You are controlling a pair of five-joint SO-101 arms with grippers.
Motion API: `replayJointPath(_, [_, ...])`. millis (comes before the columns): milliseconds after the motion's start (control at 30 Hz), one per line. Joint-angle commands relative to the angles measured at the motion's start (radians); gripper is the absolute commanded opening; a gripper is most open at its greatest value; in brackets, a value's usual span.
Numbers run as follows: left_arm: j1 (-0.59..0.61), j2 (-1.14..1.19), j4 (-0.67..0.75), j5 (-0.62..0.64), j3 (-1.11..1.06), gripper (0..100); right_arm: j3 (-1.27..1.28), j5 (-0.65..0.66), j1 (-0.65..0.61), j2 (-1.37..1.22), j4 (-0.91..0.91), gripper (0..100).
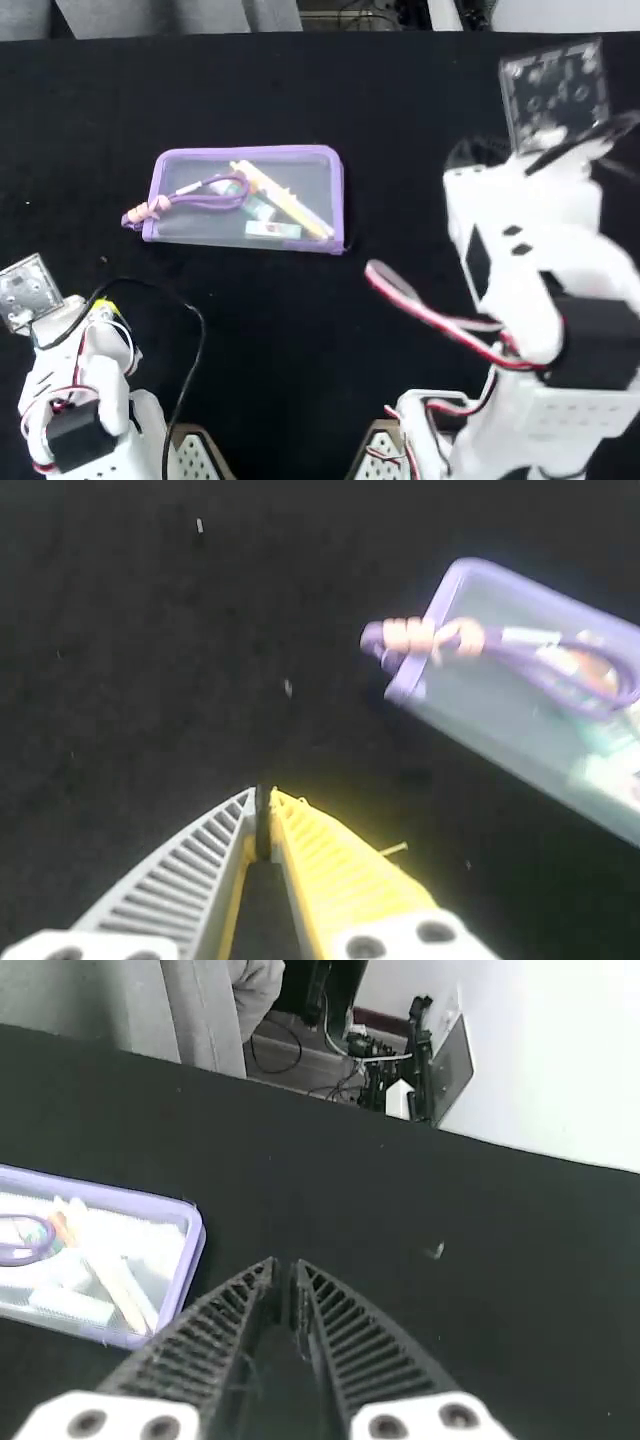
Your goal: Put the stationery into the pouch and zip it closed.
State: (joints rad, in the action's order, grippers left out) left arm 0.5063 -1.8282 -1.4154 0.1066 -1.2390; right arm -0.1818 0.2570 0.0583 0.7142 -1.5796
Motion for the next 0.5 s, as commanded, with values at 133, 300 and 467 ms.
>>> replayJointPath(133, [0.007,-0.003,0.049,-0.003,-0.013,3,0.515,-0.014,0.009,0.331,0.295,2.1])
replayJointPath(300, [-0.061,-0.003,0.044,-0.003,-0.036,3,0.771,-0.014,0.008,0.535,0.407,2.1])
replayJointPath(467, [-0.148,-0.003,0.049,-0.003,-0.16,3,0.984,-0.014,0.008,0.723,0.456,1.8])
